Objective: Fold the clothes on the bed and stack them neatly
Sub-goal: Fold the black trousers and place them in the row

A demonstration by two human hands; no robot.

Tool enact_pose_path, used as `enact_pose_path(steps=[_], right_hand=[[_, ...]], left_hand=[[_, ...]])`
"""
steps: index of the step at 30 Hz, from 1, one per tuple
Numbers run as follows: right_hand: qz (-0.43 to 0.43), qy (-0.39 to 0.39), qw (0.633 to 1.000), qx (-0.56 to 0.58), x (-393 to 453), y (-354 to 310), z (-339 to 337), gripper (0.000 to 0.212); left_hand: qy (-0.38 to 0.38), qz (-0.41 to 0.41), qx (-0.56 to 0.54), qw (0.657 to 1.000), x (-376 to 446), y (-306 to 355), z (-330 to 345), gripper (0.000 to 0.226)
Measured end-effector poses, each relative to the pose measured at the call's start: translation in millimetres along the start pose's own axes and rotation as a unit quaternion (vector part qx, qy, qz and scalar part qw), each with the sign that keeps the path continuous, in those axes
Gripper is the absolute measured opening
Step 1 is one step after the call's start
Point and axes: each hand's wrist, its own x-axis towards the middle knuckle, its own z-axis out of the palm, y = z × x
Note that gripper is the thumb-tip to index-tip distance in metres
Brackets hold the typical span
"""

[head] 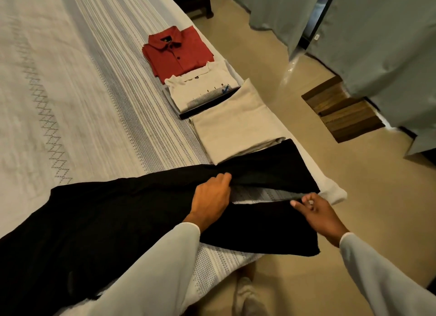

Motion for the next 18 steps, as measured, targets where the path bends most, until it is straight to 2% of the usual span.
enact_pose_path(steps=[2,4,6,8,10,13,14,16,18], right_hand=[[0.036,0.031,0.998,0.035,25.6,-11.7,-8.1,0.020],[0.020,0.116,0.990,-0.074,47.4,-18.1,-16.2,0.025],[-0.050,0.175,0.969,-0.164,45.3,-24.3,-17.7,0.027],[-0.159,0.140,0.962,-0.173,20.1,-24.8,-15.0,0.032],[-0.277,0.093,0.921,-0.257,-9.9,-4.1,-4.9,0.045],[-0.327,0.035,0.864,-0.381,-36.8,46.0,9.6,0.074],[-0.328,0.027,0.848,-0.416,-38.3,62.0,14.3,0.075],[-0.333,0.052,0.837,-0.432,-35.3,80.5,21.8,0.051],[-0.348,0.081,0.843,-0.403,-29.4,80.1,20.0,0.031]], left_hand=[[0.032,-0.057,-0.065,0.996,-1.4,-8.9,-6.3,0.018],[0.046,-0.085,-0.089,0.991,-0.7,-14.9,-9.3,0.017],[0.052,-0.081,-0.085,0.992,-0.4,-15.6,-9.0,0.019],[0.049,-0.058,-0.064,0.995,0.8,-8.7,-5.9,0.021],[0.036,-0.032,-0.024,0.999,3.8,-0.5,0.1,0.025],[-0.002,0.007,0.053,0.999,14.6,17.6,12.8,0.039],[-0.007,0.018,0.069,0.997,19.8,25.1,16.1,0.041],[-0.005,0.037,0.098,0.994,31.0,39.5,20.1,0.039],[-0.005,0.052,0.110,0.993,43.2,52.5,21.8,0.030]])
